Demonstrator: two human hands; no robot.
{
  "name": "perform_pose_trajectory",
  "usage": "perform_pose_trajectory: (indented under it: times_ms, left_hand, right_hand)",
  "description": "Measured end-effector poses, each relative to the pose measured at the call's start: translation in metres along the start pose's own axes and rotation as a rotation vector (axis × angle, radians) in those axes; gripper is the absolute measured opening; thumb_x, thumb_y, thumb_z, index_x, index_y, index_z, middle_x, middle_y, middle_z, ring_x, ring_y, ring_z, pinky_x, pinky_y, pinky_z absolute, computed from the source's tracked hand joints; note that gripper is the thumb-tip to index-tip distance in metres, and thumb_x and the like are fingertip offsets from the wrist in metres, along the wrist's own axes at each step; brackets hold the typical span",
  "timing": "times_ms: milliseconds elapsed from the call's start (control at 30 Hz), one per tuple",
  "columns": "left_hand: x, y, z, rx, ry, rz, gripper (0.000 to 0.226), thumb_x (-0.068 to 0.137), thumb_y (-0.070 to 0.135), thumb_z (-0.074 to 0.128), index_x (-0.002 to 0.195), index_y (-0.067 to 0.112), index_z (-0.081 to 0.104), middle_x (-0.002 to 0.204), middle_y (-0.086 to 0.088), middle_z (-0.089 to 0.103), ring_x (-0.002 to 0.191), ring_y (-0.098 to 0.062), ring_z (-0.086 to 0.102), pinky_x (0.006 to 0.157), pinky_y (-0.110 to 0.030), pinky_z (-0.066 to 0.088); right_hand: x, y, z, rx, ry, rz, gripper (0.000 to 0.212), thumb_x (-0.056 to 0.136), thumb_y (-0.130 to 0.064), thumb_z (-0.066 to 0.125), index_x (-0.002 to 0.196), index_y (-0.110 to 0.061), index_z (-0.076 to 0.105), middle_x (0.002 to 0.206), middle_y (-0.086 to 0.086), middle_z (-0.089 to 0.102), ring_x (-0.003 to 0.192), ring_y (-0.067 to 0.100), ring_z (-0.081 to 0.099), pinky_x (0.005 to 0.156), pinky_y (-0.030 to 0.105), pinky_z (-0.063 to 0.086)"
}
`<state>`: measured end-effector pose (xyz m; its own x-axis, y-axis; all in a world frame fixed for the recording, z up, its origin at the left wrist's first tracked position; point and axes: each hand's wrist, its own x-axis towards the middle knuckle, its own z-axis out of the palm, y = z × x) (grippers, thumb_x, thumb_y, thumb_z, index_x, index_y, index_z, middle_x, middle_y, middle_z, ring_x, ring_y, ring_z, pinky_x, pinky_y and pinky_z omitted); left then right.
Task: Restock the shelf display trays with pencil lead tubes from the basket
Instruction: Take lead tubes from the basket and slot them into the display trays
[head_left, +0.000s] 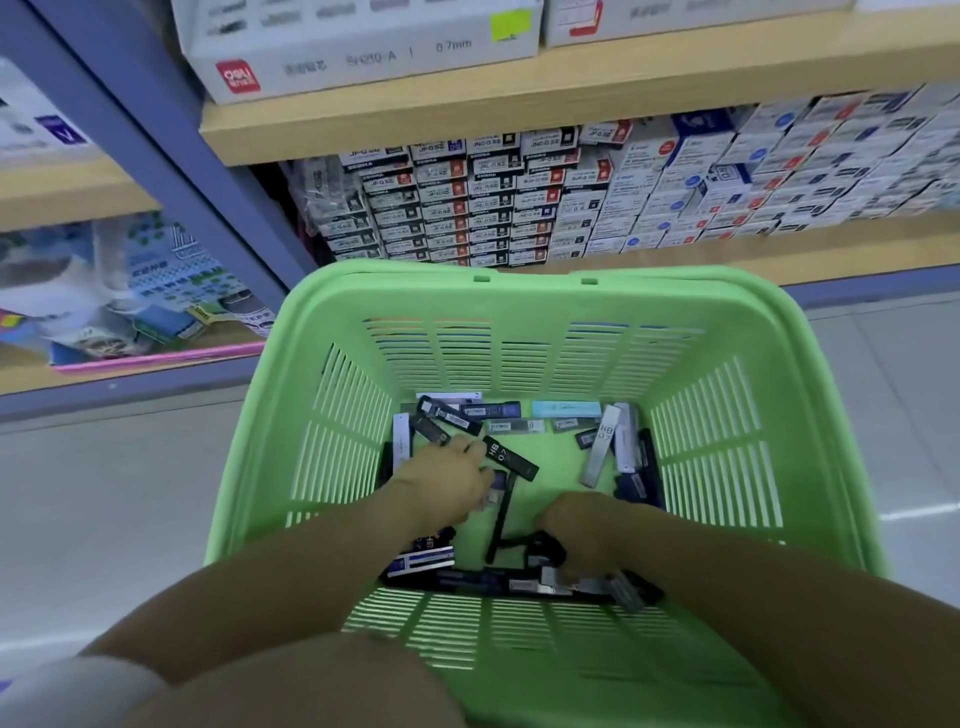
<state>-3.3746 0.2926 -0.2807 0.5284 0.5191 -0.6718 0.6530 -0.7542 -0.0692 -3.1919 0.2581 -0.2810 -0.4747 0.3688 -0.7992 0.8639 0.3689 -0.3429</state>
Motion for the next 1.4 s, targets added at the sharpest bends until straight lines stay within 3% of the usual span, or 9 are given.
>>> perform_pose_trajectory:
  times_ms: [100, 200, 300, 400, 633, 800, 867, 1133, 1400]
  left_hand:
    - [0.002, -0.004, 0.000, -0.095, 0.014, -0.029, 0.042, 0.087, 0.001, 0.052, 0.128, 0.005, 0.043, 0.115, -0.017, 0.054, 0.096, -0.033, 0.058, 0.065, -0.039, 0.047]
    - [0.006, -0.016, -0.007, -0.584, 0.117, -0.267, 0.022, 0.087, 0.012, 0.055, 0.109, 0.011, 0.053, 0.095, -0.005, 0.063, 0.089, -0.026, 0.062, 0.073, -0.032, 0.051]
    - [0.010, -0.023, -0.028, -1.362, 0.239, -0.474, 0.009, 0.088, 0.020, 0.055, 0.088, 0.011, 0.056, 0.080, -0.006, 0.061, 0.076, -0.023, 0.061, 0.074, -0.032, 0.049]
    - [0.010, -0.017, -0.052, -1.817, 0.216, -0.528, 0.014, 0.089, 0.018, 0.051, 0.097, 0.011, 0.060, 0.075, -0.007, 0.058, 0.062, -0.019, 0.052, 0.066, -0.030, 0.041]
    - [-0.011, 0.007, -0.066, -1.725, 0.458, -0.451, 0.015, 0.097, 0.030, 0.049, 0.105, 0.020, 0.055, 0.101, -0.008, 0.065, 0.095, -0.023, 0.062, 0.087, -0.039, 0.050]
    - [-0.021, 0.005, -0.076, -1.869, 0.504, -0.558, 0.018, 0.100, 0.025, 0.044, 0.105, 0.011, 0.054, 0.083, -0.005, 0.061, 0.068, -0.015, 0.057, 0.067, -0.029, 0.046]
    - [-0.027, 0.000, -0.080, -2.058, 0.465, -0.562, 0.018, 0.098, 0.020, 0.046, 0.109, 0.008, 0.054, 0.073, -0.006, 0.060, 0.057, -0.017, 0.054, 0.064, -0.030, 0.047]
    - [-0.046, -0.018, -0.084, -1.850, 0.548, -0.543, 0.022, 0.095, 0.038, 0.054, 0.102, 0.017, 0.058, 0.070, 0.002, 0.054, 0.055, -0.010, 0.047, 0.047, -0.018, 0.039]
    - [-0.061, -0.027, -0.088, -1.987, 0.688, -0.465, 0.026, 0.089, 0.028, 0.066, 0.069, 0.016, 0.053, 0.054, 0.003, 0.050, 0.042, -0.009, 0.043, 0.044, -0.018, 0.036]
  right_hand:
    - [-0.005, 0.003, -0.001, 0.123, -0.009, 0.067, 0.026, 0.094, -0.019, 0.057, 0.112, 0.000, 0.060, 0.114, 0.019, 0.063, 0.100, 0.032, 0.060, 0.076, 0.032, 0.045]
    - [-0.006, 0.011, -0.008, 0.311, 0.067, 0.162, 0.017, 0.099, -0.021, 0.049, 0.102, -0.005, 0.056, 0.091, 0.010, 0.058, 0.077, 0.022, 0.053, 0.063, 0.028, 0.040]
    - [-0.006, 0.012, -0.025, 0.823, 0.251, 0.313, 0.020, 0.099, -0.025, 0.050, 0.082, -0.014, 0.049, 0.071, 0.003, 0.049, 0.062, 0.018, 0.047, 0.056, 0.028, 0.037]
    - [-0.006, -0.002, -0.046, 1.498, 0.431, 0.340, 0.023, 0.099, -0.027, 0.056, 0.096, -0.004, 0.056, 0.073, 0.005, 0.056, 0.063, 0.018, 0.052, 0.054, 0.028, 0.042]
    - [-0.017, -0.036, -0.057, 1.898, 0.502, 0.127, 0.022, 0.102, -0.019, 0.051, 0.096, -0.004, 0.066, 0.088, 0.016, 0.065, 0.079, 0.029, 0.061, 0.073, 0.041, 0.053]
    - [-0.016, -0.048, -0.058, 2.137, 0.431, 0.099, 0.040, 0.102, -0.036, 0.045, 0.075, -0.010, 0.061, 0.059, 0.005, 0.058, 0.052, 0.019, 0.052, 0.056, 0.029, 0.046]
    - [-0.016, -0.046, -0.059, 2.116, 0.385, 0.083, 0.040, 0.102, -0.037, 0.042, 0.075, -0.013, 0.060, 0.060, 0.001, 0.054, 0.047, 0.015, 0.044, 0.048, 0.023, 0.039]
    - [-0.029, -0.047, -0.071, 1.838, 0.178, -0.044, 0.023, 0.096, -0.030, 0.048, 0.090, -0.011, 0.059, 0.065, 0.003, 0.051, 0.043, 0.011, 0.029, 0.037, 0.017, 0.021]
    - [-0.049, -0.049, -0.081, 1.751, 0.076, -0.306, 0.063, 0.054, -0.065, 0.081, 0.087, -0.019, 0.054, 0.066, 0.007, 0.056, 0.035, 0.007, 0.034, 0.034, 0.013, 0.027]
